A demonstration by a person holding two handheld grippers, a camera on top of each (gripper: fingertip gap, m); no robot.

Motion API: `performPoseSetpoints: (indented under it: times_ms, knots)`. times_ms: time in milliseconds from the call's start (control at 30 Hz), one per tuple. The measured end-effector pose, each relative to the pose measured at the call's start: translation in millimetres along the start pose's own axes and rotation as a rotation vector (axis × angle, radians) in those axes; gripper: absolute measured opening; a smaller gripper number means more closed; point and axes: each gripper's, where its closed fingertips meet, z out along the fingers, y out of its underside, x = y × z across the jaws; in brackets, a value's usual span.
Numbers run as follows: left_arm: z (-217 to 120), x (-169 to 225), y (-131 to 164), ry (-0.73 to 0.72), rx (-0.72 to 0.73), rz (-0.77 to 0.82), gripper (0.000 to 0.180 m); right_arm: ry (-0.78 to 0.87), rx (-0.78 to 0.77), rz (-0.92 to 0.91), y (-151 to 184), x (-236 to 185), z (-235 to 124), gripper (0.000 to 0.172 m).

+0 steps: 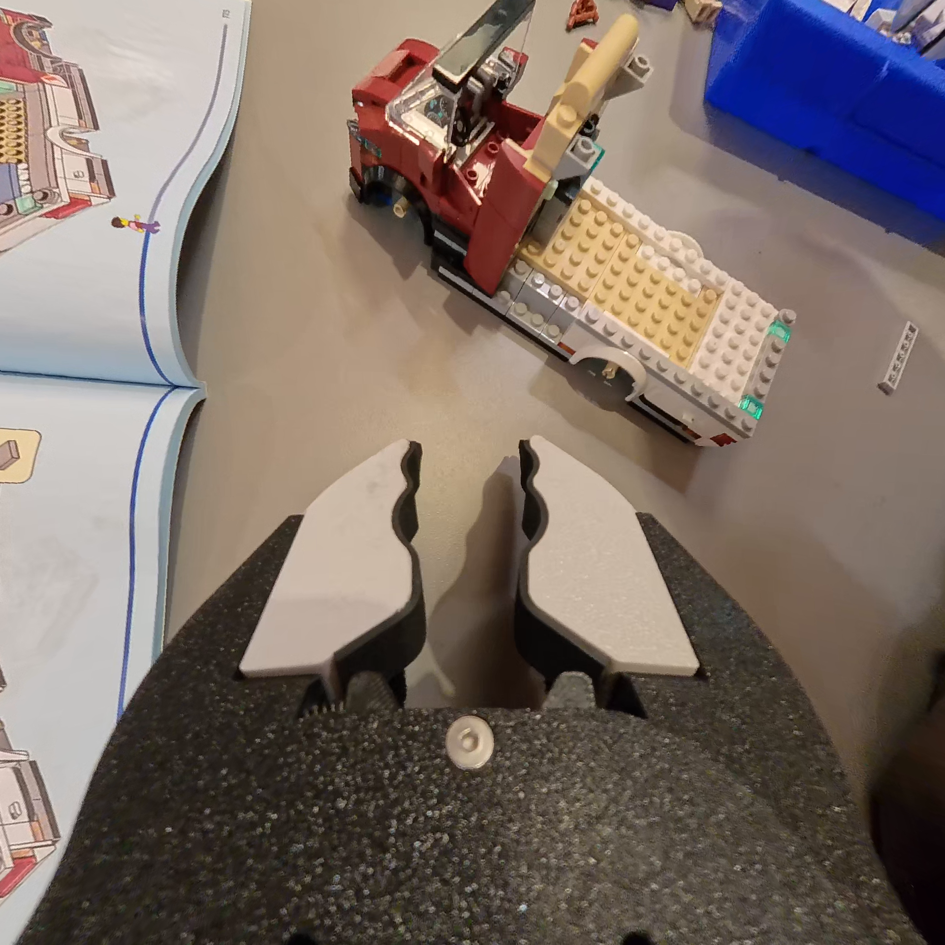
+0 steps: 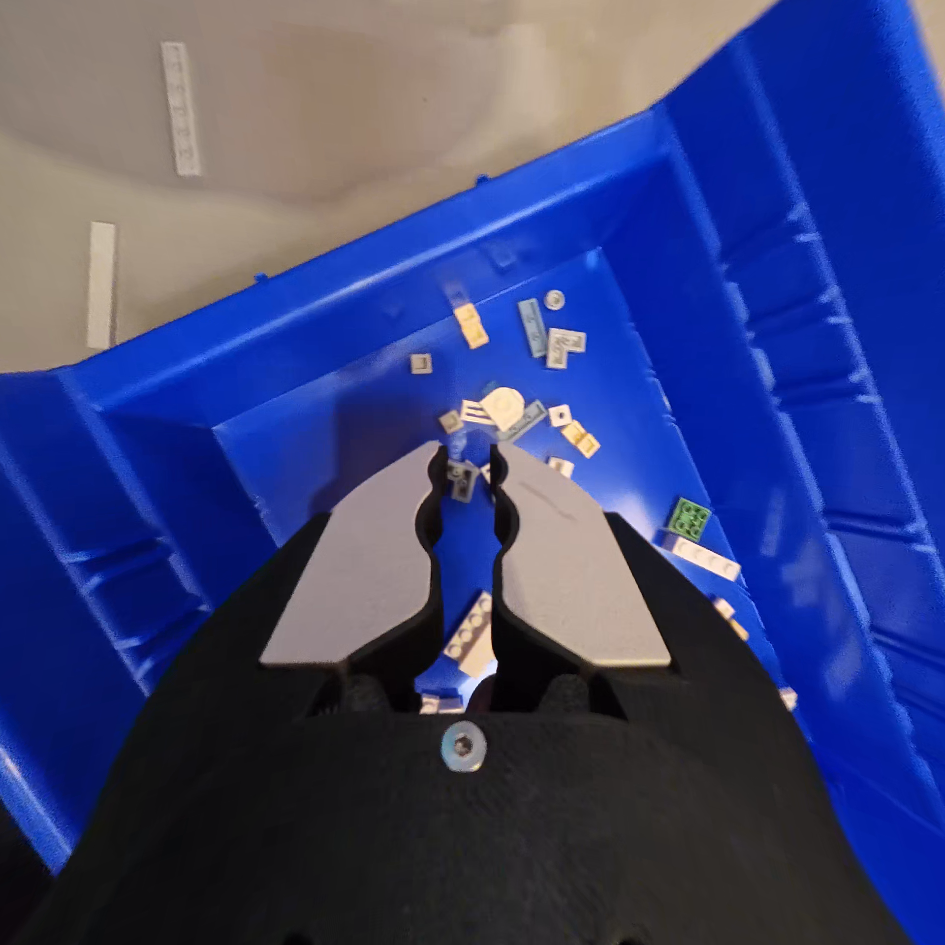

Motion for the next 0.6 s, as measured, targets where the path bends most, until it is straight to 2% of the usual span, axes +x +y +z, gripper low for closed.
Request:
performPoseSetpoints:
  times_ms: [200, 433, 600]
  knots:
    - [0, 0, 0, -0.010, -0.004, 0.009, 0.038, -0.072, -0.088, -0.038, 7, -13, 16, 0.021]
    - [0, 0, 0, 0.009, 0.003, -0.003, 0.038, -0.035, 0.011, -0.021, -6, -7, 6, 0.018]
    - [-1, 1, -1, 0.025, 0.010, -0.012, 0.039, -0.043, -0.031, -0.017, 0, -8, 11, 0.018]
